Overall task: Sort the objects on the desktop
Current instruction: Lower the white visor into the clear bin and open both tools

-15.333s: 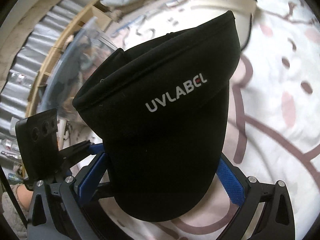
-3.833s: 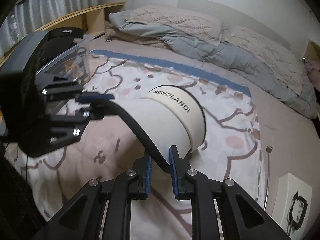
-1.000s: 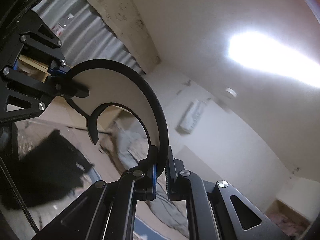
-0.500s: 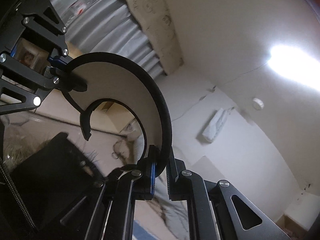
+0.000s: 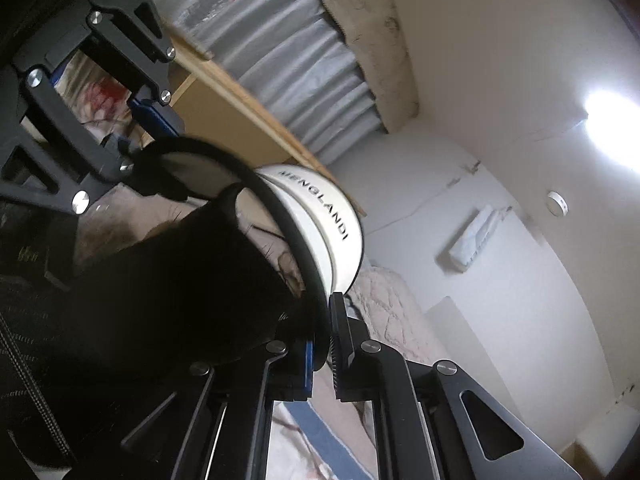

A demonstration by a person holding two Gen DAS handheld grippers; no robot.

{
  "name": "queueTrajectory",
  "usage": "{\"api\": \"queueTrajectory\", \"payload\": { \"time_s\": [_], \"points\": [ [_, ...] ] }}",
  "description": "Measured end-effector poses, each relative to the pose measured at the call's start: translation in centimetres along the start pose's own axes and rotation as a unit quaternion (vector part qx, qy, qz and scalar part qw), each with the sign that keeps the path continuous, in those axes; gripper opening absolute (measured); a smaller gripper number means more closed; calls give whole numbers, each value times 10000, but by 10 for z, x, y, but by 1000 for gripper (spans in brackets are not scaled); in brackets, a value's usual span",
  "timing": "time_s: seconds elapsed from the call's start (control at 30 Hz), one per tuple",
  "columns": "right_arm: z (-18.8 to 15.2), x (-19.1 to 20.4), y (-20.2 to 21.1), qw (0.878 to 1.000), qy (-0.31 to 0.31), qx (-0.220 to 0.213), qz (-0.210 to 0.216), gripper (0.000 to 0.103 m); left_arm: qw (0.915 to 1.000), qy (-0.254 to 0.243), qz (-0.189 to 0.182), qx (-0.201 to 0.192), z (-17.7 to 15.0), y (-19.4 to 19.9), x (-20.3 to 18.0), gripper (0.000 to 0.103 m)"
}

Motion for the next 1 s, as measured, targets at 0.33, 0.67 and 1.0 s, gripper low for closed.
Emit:
{"api": "queueTrajectory", "payload": {
  "time_s": [0.33,0.67,1.0],
  "points": [
    [-23,26,13,9963,426,239,710,22,9982,105,-546,230,-8,-3,-13,35],
    [-31,32,61,9732,-179,169,2284,69,9951,304,-860,375,-15,-4,-23,38],
    [4,-22,67,9113,-2297,37,3417,61,9844,552,-1600,492,-23,6,-34,63]
  ]
}}
Point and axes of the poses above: each gripper's, at about its wrist camera, not at the fingertips, and y roughly against the way its jaws point, x to its left, z to its top, the point moved 8 cm from there along -y, roughly the way its jaws point, and after that the axes turned 10 degrees about x, right-handed, at the moved point
